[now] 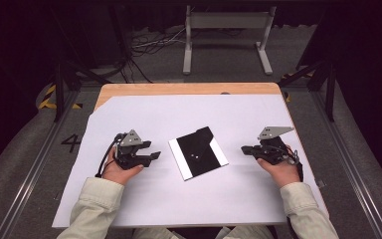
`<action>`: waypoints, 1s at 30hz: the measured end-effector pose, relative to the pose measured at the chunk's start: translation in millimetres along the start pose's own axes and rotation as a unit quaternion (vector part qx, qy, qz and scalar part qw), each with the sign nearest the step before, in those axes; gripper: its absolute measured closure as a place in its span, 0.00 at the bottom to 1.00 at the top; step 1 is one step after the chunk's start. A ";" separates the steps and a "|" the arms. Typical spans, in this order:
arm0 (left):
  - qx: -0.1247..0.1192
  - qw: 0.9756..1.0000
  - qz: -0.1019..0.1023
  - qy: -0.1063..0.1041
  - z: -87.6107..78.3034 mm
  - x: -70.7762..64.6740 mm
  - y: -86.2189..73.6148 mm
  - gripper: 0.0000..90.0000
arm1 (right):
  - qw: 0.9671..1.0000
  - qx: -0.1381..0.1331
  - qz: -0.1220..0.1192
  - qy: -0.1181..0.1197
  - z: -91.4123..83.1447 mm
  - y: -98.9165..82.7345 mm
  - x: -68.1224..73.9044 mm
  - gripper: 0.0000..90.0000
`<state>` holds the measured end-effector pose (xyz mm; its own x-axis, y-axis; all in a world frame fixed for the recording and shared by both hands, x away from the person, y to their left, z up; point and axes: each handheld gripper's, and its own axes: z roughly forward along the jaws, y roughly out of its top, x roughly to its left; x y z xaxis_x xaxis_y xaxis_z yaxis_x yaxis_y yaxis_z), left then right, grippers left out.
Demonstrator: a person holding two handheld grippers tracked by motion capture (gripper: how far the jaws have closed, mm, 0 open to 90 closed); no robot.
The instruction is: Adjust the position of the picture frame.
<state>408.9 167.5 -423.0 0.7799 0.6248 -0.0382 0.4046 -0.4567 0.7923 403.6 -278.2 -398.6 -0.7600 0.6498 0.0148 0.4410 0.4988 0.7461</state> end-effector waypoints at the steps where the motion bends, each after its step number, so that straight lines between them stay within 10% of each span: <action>1: 0.001 1.000 0.001 -0.001 0.1 -0.1 0.1 0.48 | 1.000 0.002 -0.001 0.002 1.4 0.5 0.8 1.00; 30: 0.033 0.999 -0.003 -0.015 7.7 -0.7 -0.1 0.46 | 0.998 0.061 0.002 0.030 45.9 -1.5 13.7 1.00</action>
<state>412.0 162.2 -427.7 0.7911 0.6087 -0.0615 0.4390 -0.4948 0.7500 414.4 -243.7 -430.1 -0.7837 0.6182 0.0600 0.4960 0.5647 0.6597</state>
